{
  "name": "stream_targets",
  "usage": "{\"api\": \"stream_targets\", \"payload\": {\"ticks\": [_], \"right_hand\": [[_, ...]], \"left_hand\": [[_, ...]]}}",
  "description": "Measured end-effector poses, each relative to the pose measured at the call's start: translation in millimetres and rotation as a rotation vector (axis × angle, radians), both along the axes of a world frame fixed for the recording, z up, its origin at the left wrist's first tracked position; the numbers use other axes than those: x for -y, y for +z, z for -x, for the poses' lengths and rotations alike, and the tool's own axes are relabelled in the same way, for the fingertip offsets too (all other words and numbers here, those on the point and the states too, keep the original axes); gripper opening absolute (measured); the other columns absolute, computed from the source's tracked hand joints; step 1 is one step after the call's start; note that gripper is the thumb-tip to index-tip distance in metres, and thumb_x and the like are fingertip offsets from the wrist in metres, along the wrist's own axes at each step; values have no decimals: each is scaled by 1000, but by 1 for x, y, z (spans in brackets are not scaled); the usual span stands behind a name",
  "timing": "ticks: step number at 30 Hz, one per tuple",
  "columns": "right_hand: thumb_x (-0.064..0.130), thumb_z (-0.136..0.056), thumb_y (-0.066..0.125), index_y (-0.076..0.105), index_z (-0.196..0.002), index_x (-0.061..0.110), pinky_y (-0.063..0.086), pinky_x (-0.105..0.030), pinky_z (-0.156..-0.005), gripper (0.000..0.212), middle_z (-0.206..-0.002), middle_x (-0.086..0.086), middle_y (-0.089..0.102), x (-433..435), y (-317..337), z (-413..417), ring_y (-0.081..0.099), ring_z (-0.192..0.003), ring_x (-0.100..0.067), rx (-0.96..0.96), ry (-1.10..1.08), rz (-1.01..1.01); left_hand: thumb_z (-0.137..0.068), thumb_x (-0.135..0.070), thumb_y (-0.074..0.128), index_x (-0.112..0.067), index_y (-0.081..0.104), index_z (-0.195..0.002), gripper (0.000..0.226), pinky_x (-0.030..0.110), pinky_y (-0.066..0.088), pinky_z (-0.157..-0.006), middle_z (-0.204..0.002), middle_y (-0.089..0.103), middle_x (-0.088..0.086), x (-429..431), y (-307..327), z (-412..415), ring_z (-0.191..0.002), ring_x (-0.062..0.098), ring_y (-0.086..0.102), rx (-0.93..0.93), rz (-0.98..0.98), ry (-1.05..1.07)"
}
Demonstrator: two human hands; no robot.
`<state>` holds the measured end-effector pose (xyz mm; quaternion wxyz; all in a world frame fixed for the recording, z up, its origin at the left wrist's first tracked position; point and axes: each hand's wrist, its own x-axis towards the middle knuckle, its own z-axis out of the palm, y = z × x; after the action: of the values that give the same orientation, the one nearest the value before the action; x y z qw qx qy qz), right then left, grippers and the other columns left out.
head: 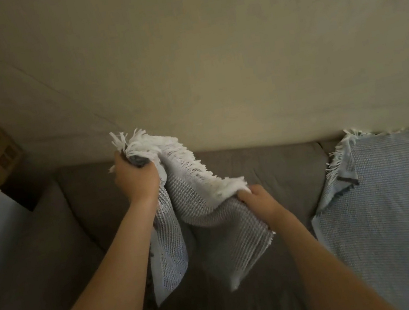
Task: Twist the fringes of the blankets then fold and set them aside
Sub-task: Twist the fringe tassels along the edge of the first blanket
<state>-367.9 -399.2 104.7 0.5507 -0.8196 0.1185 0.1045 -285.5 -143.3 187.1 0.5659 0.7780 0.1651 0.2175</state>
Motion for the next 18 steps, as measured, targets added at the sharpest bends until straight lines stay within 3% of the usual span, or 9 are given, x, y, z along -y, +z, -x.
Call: {"api": "stream_targets", "payload": {"ticks": [4,7,10,12,14,16,18], "right_hand": [[22,-101,60,80,-102,12,56,-35,-83,22,-100,-7,81,-4,45,-8,74,-90,-19,-6,76,-64],[26,-103,64,79,-99,8,58,-32,-77,24,-92,-8,81,3,64,-5,75,-82,-18,23,-114,-245],[23,-97,73,75,-105,6,61,-33,-74,19,-97,-15,80,13,61,-9,77,-85,-24,-25,-387,-339],[16,-85,78,71,-103,-4,54,-37,-64,28,-89,-26,75,16,56,-12,68,-76,-27,-110,-469,-305],[15,-81,78,66,-94,-1,46,-38,-62,24,-80,-19,65,13,53,-9,61,-74,-23,-140,-446,-199],[19,-80,82,70,-96,-4,60,-42,-70,30,-88,-14,75,7,53,-4,73,-82,-26,-163,-413,-196],[19,-80,86,73,-103,-6,63,-56,-88,36,-92,-21,79,-2,57,5,78,-92,-37,-231,-386,-286]], "left_hand": [[-94,-9,73,-12,52,-144,55,30,48,-96,-134,67,10,-16,-28,9,-122,27,65,-190,73,-26],[-91,-16,80,-3,56,-137,53,35,52,-89,-130,67,16,-35,-53,13,-121,34,66,-366,93,-23],[-88,-22,84,1,60,-128,52,42,56,-88,-125,68,21,-46,-74,20,-116,40,67,-503,103,7],[-90,-19,80,5,60,-126,47,42,55,-83,-123,67,25,-47,-82,28,-114,43,67,-545,87,10],[-94,-16,75,5,60,-125,40,43,54,-84,-123,65,26,-43,-86,37,-114,44,65,-561,73,-5],[-95,-15,71,1,65,-119,29,46,57,-87,-117,67,22,-33,-86,47,-108,41,67,-564,85,-56],[-94,-14,72,-10,73,-112,18,49,62,-87,-106,74,14,-19,-83,61,-99,34,72,-537,137,-174]]}}
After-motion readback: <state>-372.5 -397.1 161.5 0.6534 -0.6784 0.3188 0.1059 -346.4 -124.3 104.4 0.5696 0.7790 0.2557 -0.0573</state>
